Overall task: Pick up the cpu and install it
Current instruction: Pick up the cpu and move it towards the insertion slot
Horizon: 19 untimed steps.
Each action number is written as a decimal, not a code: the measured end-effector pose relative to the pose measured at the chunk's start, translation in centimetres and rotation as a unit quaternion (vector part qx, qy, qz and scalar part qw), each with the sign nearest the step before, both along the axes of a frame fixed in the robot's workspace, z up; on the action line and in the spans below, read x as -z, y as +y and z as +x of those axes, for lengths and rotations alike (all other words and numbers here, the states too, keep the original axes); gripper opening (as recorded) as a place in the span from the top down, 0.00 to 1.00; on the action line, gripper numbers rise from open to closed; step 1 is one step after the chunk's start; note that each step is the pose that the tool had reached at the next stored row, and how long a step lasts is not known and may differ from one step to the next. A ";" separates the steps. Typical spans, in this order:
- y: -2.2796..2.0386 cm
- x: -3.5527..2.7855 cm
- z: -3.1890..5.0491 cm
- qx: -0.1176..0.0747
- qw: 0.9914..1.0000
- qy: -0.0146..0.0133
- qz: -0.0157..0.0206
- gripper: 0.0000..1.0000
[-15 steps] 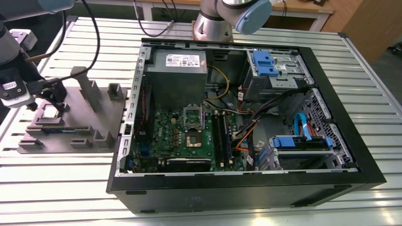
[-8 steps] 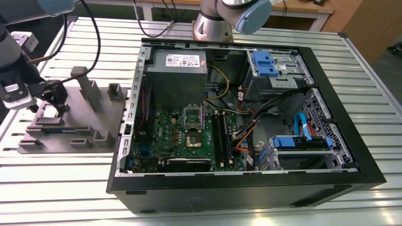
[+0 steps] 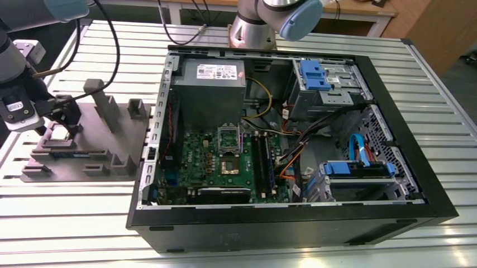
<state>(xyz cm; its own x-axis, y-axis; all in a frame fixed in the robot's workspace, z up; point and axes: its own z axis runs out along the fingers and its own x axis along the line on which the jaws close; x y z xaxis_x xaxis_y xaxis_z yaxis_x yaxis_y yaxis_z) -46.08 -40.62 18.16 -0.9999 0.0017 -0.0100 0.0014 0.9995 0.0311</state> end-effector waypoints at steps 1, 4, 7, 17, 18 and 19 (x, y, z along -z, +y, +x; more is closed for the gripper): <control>0.00 0.03 0.00 0.000 1.000 0.000 0.000 0.31; -0.05 0.12 0.01 0.000 1.000 0.000 0.000 0.31; -0.16 0.17 0.01 0.001 1.000 0.000 0.000 0.31; -0.42 0.18 0.19 0.006 1.000 0.000 -0.002 0.31; -0.42 0.17 0.25 0.007 1.000 0.000 -0.002 0.31; -0.41 0.19 0.28 0.007 1.000 0.000 -0.002 0.31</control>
<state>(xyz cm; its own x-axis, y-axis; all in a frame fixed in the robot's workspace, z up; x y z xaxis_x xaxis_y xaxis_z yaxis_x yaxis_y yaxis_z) -45.80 -41.03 17.96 -0.9998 0.0165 -0.0104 0.0162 0.9995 0.0279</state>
